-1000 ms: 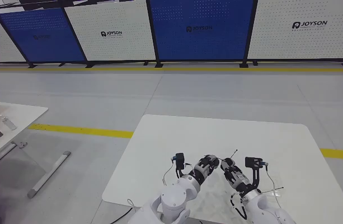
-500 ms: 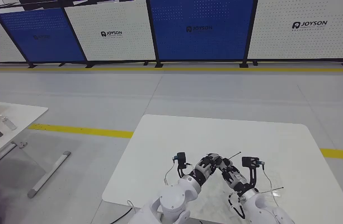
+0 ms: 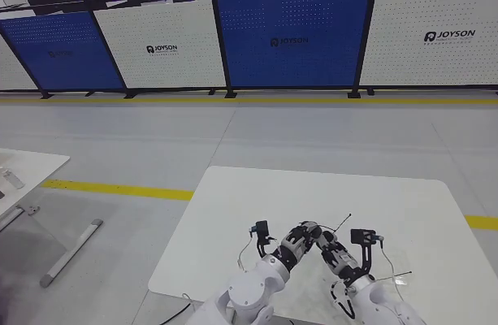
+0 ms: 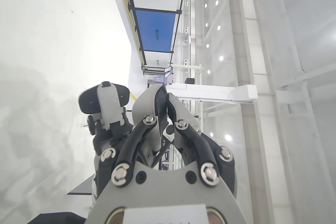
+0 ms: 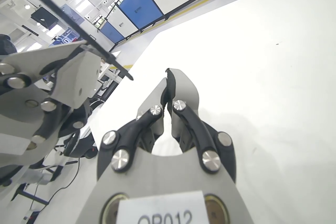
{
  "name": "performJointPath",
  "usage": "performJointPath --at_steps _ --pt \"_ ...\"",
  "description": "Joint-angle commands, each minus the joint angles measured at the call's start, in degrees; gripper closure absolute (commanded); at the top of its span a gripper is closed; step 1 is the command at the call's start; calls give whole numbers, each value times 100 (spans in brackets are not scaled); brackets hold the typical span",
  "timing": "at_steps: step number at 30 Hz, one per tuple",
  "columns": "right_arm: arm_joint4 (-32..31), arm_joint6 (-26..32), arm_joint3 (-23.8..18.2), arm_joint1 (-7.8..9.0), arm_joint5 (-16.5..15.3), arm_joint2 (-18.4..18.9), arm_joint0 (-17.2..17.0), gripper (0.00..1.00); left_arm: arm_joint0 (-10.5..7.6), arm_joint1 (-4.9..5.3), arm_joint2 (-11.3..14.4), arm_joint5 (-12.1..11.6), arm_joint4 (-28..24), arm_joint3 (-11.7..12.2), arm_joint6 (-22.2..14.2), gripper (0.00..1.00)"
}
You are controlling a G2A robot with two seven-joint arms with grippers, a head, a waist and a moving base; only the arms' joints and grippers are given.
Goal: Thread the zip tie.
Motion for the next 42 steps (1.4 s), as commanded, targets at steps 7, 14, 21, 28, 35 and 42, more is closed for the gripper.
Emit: performJointPath --at_steps 7,14,21,28,35,42 --pt "-54 -121 -211 41 -48 217 -213 71 -84 -18 20 166 2 89 94 100" --pt "-118 -46 -275 41 47 220 -194 76 -76 -15 57 248 99 85 65 100" --pt "-196 -11 -331 35 130 203 -163 79 -81 -12 92 339 302 116 129 100" --pt "-227 46 -348 33 210 207 -162 100 -100 -21 120 365 373 133 174 100" --pt "-232 56 -325 27 224 193 -147 100 -110 -32 109 318 320 135 186 100" --pt "-262 54 -288 20 202 162 -131 100 -88 -38 96 221 307 98 182 100"
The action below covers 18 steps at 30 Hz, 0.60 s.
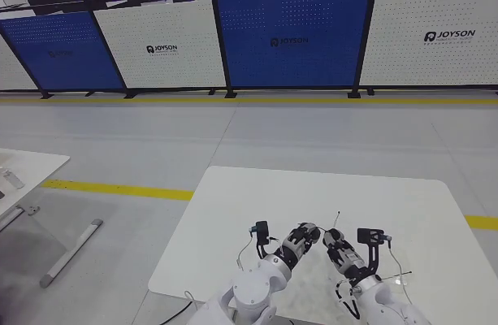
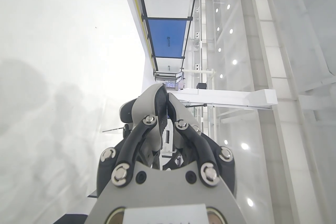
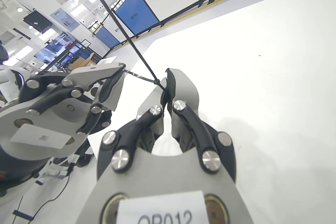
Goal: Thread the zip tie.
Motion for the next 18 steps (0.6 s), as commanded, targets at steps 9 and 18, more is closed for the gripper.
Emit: performJointPath --at_steps 9,18 --pt "28 32 97 -12 -44 -35 50 100 46 -3 -39 -155 -42 -38 -29 100" --pt "79 82 26 3 -119 43 -6 75 -7 -16 -40 -48 -37 36 27 100"
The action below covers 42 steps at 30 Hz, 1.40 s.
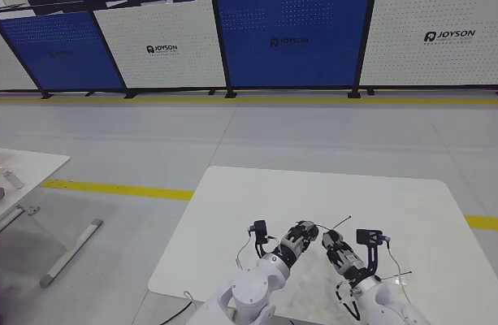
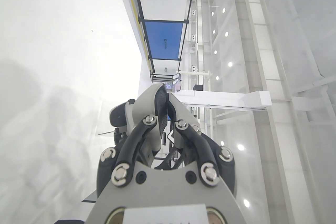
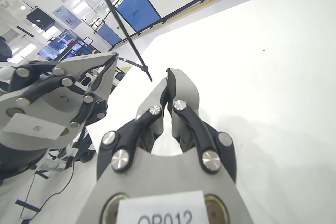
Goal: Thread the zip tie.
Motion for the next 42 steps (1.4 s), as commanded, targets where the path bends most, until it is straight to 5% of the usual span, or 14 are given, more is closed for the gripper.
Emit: performJointPath --at_steps 1,27,39,42 --pt "6 7 -35 0 24 8 1 75 -4 -3 18 5 19 2 -7 100" --pt "-63 17 -104 -28 220 -56 61 90 37 -14 46 14 141 26 -22 100" --pt "-39 77 -108 -30 240 -35 64 76 -1 -28 49 90 146 68 12 100" --pt "-42 103 -115 -30 254 -30 63 79 -18 -35 64 104 132 86 1 100"
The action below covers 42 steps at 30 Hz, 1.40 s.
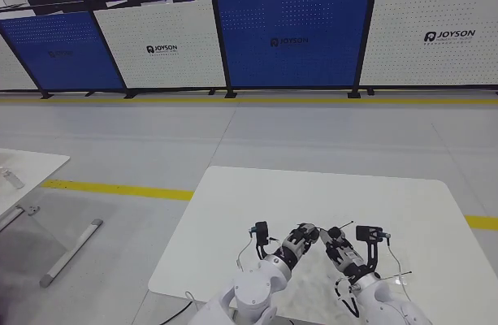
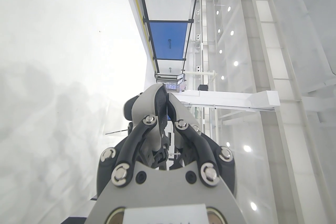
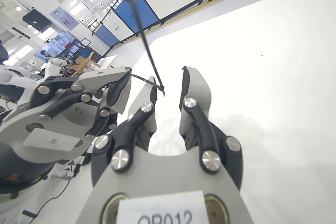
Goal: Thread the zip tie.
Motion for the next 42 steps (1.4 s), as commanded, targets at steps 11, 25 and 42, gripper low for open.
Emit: performJointPath --at_steps 11,25,42 --pt "33 41 69 -12 37 -19 57 100 8 -7 -2 -5 0 -25 -17 100" --pt "-31 41 175 -27 -25 -99 108 100 92 4 -67 -336 -161 -103 -317 100" --pt "311 -233 344 -11 -401 93 -51 54 107 -4 -150 -455 -190 -51 -33 100"
